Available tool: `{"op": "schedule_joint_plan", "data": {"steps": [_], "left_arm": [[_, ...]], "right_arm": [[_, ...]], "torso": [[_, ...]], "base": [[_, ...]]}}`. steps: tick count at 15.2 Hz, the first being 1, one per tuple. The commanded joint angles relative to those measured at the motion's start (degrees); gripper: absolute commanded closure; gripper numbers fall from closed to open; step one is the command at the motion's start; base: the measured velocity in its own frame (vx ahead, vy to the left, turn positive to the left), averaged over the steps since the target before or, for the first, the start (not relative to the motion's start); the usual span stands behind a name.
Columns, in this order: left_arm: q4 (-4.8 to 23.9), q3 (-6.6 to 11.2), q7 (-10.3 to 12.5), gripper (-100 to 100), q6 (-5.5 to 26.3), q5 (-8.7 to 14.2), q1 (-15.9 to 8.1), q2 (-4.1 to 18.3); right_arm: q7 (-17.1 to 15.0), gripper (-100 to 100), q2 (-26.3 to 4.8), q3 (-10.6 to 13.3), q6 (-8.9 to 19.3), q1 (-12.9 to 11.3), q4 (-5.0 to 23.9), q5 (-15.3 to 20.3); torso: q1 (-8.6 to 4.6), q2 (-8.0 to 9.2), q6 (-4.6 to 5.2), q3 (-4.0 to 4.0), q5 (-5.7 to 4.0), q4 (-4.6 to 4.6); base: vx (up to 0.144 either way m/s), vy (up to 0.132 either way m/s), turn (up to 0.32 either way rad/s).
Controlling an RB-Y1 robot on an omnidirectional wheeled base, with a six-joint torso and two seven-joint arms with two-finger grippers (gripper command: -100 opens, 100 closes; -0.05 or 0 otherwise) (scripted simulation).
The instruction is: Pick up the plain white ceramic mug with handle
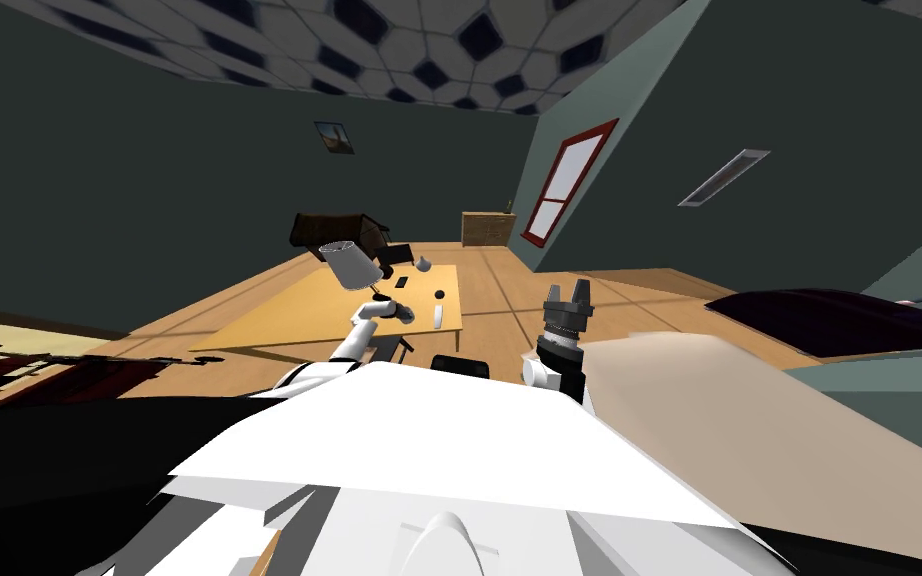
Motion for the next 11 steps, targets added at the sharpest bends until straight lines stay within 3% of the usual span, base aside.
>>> {"op": "schedule_joint_plan", "data": {"steps": [1,2,11], "left_arm": [[1.9,0.21,0.9,-100,2.5,0.7,-1.1,0.3],[3.6,0.42,1.8,-100,3.9,1.4,-2.1,0.6],[10.3,1.23,5.3,-100,12.9,3.9,-6.0,1.5]], "right_arm": [[0.0,0,0.0,0.0,0.0,0.0,0.0,0.0],[0.0,0,0.0,0.0,0.0,0.0,0.0,0.0],[0.0,0,0.0,0.0,0.0,0.0,0.0,0.0]], "torso": [[0.00,0.00,0.00,0.00,0.00,0.00],[0.00,0.00,-0.01,0.00,0.00,0.00],[-0.02,0.01,-0.01,0.00,0.00,0.00]], "base": [[0.016,0.025,-0.062],[0.020,0.024,-0.070],[0.015,0.026,-0.054]]}}
